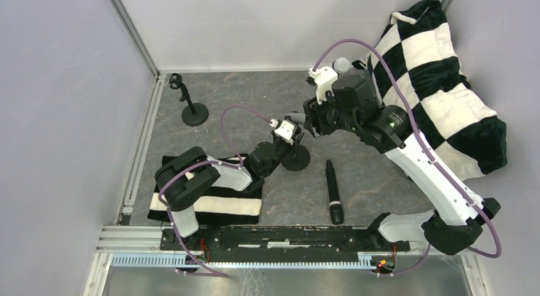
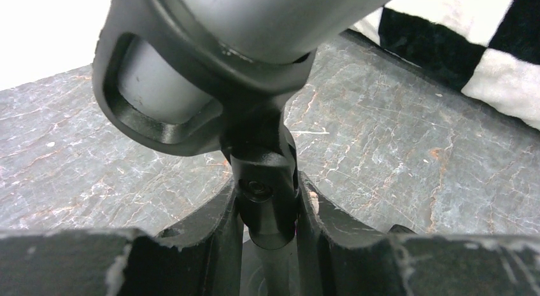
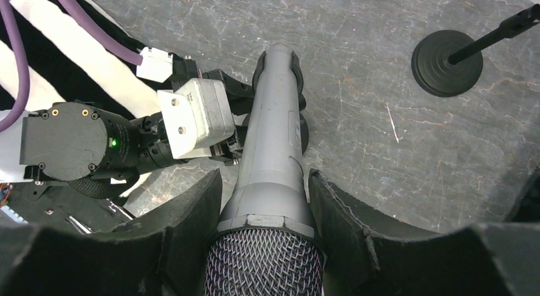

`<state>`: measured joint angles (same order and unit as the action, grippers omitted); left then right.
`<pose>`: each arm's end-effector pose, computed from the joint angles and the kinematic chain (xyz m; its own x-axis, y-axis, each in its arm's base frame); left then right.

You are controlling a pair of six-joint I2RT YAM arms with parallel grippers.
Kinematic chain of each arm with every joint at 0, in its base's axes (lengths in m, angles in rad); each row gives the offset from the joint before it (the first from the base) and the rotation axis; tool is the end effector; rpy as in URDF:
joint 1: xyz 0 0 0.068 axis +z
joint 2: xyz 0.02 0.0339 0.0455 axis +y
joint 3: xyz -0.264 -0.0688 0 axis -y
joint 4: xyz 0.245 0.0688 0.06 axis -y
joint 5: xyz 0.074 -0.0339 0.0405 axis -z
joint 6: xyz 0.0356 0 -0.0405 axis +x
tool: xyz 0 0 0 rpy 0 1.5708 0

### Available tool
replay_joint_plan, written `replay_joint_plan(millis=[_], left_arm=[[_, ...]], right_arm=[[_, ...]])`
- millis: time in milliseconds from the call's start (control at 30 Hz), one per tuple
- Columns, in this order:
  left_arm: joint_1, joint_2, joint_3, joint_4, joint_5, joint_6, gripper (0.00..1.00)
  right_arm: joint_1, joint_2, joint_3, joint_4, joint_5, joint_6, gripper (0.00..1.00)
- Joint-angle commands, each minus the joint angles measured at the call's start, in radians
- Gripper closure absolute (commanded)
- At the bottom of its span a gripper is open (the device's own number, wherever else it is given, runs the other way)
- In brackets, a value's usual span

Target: Attach the microphones to the stand

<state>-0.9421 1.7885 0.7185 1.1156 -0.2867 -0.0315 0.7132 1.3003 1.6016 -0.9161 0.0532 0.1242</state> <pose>0.2171 -0.2815 0.1901 0.0076 -0.0618 -0.9981 0.6102 0.7910 -0.0443 0.1942 0.1655 0.4347 -0.5097 -0.2774 -0.8144 -0.5617 0.8243 0.0708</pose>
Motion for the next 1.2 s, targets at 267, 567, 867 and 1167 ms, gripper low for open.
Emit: replay_joint_plan(millis=[267,567,867,1167], left_arm=[[-0.078,-0.005,0.072,-0.038,0.003,0.157,0.98],[-0.111,0.018,0.086,-0.048,-0.028,0.205,0.98],[-0.123,0.026,0.089,-0.05,-0.044,0.224,0.98],[-0.126,0.022,0.084,-0.05,-0.054,0.237,0.98]], right_arm=[[-0.014,0.199,0.113,-0.132,0.117,-0.061,1.0],[-0.032,0.279,0.214,-0.157,0.093,-0.056,1.0],[-0.032,0.326,0.174,-0.154,0.091,-0.072,1.0],[-0.036,0.334,0.078,-0.129,0.099,-0.084,1.0]])
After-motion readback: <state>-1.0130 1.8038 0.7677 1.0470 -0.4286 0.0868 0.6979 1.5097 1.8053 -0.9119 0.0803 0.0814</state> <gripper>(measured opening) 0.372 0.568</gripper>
